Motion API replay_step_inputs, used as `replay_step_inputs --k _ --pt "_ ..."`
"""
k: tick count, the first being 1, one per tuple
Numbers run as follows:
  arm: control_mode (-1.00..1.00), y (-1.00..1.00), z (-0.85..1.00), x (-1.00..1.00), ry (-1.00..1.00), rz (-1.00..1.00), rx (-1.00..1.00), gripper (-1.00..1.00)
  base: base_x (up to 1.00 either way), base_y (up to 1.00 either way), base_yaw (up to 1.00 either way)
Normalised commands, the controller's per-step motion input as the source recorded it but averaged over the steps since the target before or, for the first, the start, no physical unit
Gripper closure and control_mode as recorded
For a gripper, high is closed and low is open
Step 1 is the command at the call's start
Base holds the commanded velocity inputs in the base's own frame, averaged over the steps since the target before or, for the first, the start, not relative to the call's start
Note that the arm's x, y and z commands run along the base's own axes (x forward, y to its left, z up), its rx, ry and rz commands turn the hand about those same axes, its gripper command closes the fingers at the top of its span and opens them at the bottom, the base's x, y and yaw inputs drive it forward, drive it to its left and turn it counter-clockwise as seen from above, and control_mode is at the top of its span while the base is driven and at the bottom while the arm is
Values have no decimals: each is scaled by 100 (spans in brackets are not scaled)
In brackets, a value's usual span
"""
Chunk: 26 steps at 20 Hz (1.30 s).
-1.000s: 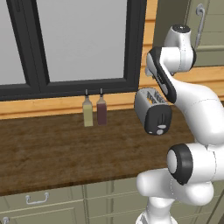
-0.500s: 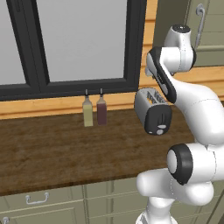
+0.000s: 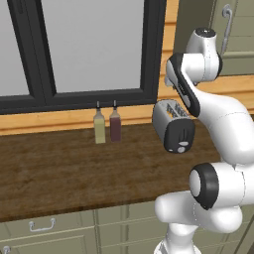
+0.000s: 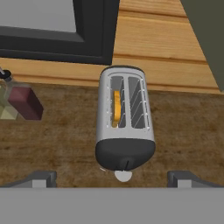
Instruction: Start the toaster. Once the lever pops up, take the bread to the plate on the dining counter.
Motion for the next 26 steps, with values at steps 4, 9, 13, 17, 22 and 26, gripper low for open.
replay_step_inputs --k 4,9,13,17,22,26 --pt "-100 0 0 0 0 0 0 -100 0 0 0" --pt "-100 0 0 0 0 0 0 -100 0 0 0" --pt "-100 0 0 0 0 0 0 -100 0 0 0" --pt "-100 0 0 0 0 0 0 -100 0 0 0" --pt "-100 0 0 0 0 0 0 -100 0 0 0" --pt "-100 0 0 0 0 0 0 -100 0 0 0"
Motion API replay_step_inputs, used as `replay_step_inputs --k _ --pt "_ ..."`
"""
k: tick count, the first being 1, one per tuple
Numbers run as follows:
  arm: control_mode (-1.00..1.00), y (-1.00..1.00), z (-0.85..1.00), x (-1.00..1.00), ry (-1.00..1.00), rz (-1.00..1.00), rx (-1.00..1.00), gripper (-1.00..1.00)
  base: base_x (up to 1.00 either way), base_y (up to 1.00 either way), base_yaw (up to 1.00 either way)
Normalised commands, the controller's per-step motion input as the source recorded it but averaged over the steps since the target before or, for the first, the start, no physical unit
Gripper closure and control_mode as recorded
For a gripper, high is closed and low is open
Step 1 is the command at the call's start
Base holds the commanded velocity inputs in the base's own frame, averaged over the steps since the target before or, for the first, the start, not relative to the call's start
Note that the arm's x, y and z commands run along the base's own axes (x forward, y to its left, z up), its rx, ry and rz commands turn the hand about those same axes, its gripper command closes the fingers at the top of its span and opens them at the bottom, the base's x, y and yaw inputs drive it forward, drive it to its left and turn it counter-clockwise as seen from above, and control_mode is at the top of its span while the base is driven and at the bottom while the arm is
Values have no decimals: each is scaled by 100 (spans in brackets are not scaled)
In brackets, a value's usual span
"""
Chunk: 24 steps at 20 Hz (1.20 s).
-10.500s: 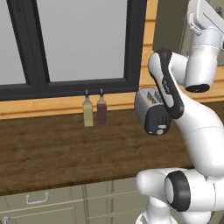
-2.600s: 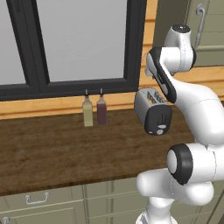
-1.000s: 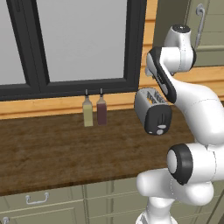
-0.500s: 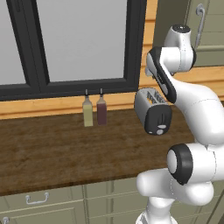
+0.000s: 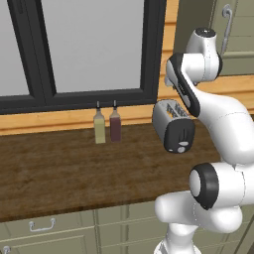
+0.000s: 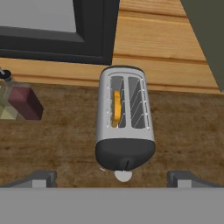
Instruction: Start the toaster. Once the lever pops up, take the bread to the plate on the dining counter.
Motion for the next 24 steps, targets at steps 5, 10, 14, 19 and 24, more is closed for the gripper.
replay_step_inputs --k 5,10,14,19,24 --pt "-100 0 0 0 0 0 0 -100 0 0 0" --pt "-100 0 0 0 0 0 0 -100 0 0 0" --pt "-100 0 0 0 0 0 0 -100 0 0 0" --pt "-100 0 0 0 0 0 0 -100 0 0 0" --pt "-100 0 0 0 0 0 0 -100 0 0 0"
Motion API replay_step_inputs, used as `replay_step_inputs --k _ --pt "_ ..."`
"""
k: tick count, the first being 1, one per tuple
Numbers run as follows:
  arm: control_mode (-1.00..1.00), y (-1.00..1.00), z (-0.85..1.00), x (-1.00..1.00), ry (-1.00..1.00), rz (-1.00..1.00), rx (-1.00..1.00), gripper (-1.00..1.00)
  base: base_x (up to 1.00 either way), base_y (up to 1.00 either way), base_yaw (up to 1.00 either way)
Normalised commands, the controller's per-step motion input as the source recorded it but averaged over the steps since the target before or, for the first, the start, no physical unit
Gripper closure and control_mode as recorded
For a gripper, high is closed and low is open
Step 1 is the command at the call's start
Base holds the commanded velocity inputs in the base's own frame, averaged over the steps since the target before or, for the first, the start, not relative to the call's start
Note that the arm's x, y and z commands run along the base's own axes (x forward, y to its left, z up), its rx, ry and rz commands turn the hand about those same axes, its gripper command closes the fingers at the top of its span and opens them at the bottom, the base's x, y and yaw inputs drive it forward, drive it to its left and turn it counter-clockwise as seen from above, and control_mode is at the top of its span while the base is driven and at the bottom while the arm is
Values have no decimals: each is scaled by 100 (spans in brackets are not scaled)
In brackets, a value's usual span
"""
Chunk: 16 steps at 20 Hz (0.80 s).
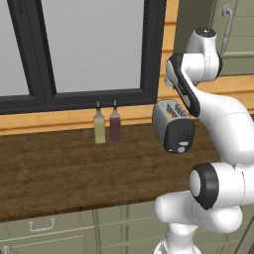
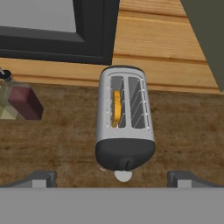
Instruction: Start the toaster. Once the lever pops up, take the bread to the plate on the dining counter.
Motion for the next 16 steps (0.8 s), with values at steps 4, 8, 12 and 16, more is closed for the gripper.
replay_step_inputs --k 4,8,12,16 --pt "-100 0 0 0 0 0 0 -100 0 0 0" --pt "-100 0 0 0 0 0 0 -100 0 0 0" --pt "-100 0 0 0 0 0 0 -100 0 0 0" --pt "-100 0 0 0 0 0 0 -100 0 0 0"
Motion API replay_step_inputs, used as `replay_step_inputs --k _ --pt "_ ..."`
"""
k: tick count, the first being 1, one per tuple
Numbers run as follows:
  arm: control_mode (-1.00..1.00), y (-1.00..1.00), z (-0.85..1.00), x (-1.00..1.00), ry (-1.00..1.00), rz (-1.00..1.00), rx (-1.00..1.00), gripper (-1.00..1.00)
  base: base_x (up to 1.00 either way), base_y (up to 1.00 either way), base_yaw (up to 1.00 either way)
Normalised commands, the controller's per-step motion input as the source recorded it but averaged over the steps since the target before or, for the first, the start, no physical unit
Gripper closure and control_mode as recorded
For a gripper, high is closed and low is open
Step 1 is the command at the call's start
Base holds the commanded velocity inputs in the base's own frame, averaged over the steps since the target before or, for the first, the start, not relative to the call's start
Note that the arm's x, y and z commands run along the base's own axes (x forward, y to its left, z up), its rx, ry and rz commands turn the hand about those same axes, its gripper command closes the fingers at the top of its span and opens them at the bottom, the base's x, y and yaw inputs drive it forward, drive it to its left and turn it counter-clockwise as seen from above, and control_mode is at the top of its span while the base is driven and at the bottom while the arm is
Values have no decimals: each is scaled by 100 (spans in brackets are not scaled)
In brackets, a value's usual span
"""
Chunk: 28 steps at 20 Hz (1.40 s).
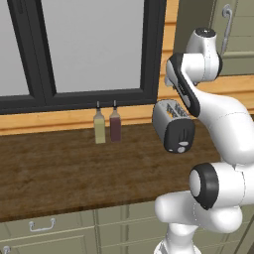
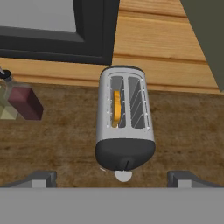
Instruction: Start the toaster. Once the lever pops up, take the bread to the plate on the dining counter.
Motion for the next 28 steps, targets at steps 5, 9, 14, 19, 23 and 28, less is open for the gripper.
replay_step_inputs --k 5,9,14,19,23,28 --pt "-100 0 0 0 0 0 0 -100 0 0 0" --pt "-100 0 0 0 0 0 0 -100 0 0 0" --pt "-100 0 0 0 0 0 0 -100 0 0 0" --pt "-100 0 0 0 0 0 0 -100 0 0 0" --pt "-100 0 0 0 0 0 0 -100 0 0 0" --pt "-100 0 0 0 0 0 0 -100 0 0 0"
